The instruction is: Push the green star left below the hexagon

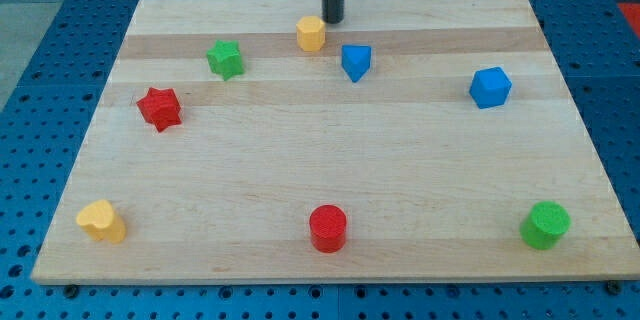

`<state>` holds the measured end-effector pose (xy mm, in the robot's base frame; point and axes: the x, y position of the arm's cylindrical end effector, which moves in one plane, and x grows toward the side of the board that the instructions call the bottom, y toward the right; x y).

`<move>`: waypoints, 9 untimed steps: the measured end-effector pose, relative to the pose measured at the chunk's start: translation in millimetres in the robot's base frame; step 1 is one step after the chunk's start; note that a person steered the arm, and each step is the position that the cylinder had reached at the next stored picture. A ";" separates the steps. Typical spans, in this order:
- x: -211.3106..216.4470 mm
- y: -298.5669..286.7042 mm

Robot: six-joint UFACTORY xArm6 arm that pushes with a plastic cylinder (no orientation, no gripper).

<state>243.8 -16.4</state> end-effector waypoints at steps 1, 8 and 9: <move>6.3 -26.8; 94.2 -157.2; 94.2 -151.2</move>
<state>338.1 -167.5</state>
